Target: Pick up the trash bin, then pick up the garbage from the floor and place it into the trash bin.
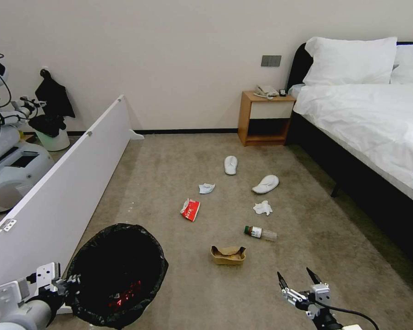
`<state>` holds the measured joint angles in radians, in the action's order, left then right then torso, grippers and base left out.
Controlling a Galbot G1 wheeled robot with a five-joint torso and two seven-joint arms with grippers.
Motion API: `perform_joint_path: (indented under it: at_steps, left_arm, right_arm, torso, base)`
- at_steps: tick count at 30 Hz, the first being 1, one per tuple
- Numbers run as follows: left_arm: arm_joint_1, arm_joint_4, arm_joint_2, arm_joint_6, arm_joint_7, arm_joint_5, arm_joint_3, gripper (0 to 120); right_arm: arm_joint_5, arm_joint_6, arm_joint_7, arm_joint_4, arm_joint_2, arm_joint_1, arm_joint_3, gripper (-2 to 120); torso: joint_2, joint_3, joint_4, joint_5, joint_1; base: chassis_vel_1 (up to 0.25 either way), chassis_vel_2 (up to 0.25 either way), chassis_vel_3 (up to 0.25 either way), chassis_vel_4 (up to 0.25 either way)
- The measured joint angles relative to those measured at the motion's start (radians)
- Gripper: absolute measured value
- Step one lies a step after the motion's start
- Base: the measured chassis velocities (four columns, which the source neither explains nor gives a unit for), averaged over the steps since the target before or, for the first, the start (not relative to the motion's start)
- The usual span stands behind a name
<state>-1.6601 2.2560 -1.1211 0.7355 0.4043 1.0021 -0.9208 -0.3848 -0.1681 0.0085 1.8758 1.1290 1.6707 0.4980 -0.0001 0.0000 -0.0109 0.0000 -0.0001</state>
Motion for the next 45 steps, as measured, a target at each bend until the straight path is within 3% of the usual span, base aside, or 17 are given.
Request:
perform_joint_path:
  at_steps: [45]
  left_arm:
    - [0.006, 0.0, -0.002, 0.0, 0.001, 0.004, 0.008, 2]
  right_arm:
    - [-0.024, 0.002, -0.023, -0.013, -0.011, -0.004, -0.005, 100]
  torso:
    - [0.0, 0.0, 0.0002, 0.0, 0.0]
  base:
    - [-0.066, 0.066, 0.066, -0.063]
